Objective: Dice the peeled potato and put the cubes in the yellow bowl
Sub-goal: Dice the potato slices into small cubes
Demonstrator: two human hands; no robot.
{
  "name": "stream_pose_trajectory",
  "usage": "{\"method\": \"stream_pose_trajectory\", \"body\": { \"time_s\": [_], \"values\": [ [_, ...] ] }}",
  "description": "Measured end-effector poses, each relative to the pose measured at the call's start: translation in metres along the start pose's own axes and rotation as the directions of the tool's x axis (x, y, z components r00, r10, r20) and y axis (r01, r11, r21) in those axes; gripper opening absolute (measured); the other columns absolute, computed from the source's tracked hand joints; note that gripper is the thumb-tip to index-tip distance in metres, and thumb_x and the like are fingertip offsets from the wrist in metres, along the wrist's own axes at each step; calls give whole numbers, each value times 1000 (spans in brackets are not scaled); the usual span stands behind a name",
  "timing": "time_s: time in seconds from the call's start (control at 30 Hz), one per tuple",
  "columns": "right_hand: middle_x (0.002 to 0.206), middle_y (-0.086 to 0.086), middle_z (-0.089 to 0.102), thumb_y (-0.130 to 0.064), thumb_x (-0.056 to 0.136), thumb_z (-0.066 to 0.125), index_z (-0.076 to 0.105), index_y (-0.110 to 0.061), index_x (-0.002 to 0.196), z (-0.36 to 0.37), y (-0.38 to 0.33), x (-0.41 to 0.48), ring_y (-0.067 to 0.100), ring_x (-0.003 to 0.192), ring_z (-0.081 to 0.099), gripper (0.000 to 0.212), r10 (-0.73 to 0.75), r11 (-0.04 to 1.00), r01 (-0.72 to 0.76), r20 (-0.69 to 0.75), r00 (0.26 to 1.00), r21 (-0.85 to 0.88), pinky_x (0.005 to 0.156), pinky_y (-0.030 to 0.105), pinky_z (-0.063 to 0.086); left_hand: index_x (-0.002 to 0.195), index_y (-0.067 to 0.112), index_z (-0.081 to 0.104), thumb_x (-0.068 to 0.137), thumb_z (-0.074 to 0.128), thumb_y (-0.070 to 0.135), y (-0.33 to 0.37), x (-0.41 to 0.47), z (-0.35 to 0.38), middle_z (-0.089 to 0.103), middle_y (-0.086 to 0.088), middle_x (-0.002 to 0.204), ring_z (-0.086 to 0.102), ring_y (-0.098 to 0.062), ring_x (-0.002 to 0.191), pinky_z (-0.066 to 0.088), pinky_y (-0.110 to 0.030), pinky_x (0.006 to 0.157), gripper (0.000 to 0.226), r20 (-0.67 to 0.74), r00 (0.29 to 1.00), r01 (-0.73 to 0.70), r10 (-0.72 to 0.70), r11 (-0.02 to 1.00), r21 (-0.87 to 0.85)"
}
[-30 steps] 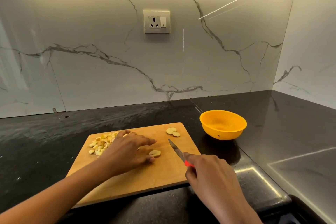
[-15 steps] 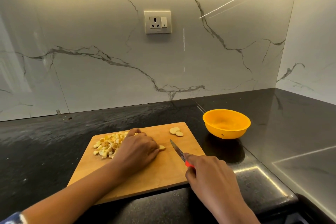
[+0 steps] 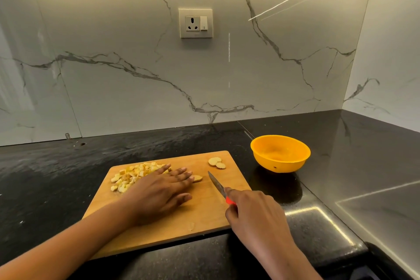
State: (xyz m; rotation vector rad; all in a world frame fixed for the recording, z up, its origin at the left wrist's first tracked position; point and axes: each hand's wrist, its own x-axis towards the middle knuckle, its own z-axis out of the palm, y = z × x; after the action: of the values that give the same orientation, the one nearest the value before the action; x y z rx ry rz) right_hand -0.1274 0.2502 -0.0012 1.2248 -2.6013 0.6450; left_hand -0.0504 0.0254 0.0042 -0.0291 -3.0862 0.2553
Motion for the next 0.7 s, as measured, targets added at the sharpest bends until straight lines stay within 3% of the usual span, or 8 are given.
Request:
{"method": "stream_pose_trajectory", "body": {
  "time_s": [0.3,0.7],
  "values": [
    [110,-11,61,-36,100,39,31,-35,147,3,-9,0,9,94,56,48,-47,999,47,-9,999,3,76,24,47,143,44,-4,78,-8,73,-21,-3,1,-5,26,150,-21,18,131,-27,-15,103,71,94,991,-93,98,994,-50],
    [113,-3,59,-30,101,37,29,-29,148,15,-22,16,16,100,56,48,-92,985,102,77,993,-141,72,28,41,147,38,1,85,2,65,-19,0,1,9,20,155,-9,6,139,-24,-17,104,68,50,994,-99,99,995,0]
  ]
}}
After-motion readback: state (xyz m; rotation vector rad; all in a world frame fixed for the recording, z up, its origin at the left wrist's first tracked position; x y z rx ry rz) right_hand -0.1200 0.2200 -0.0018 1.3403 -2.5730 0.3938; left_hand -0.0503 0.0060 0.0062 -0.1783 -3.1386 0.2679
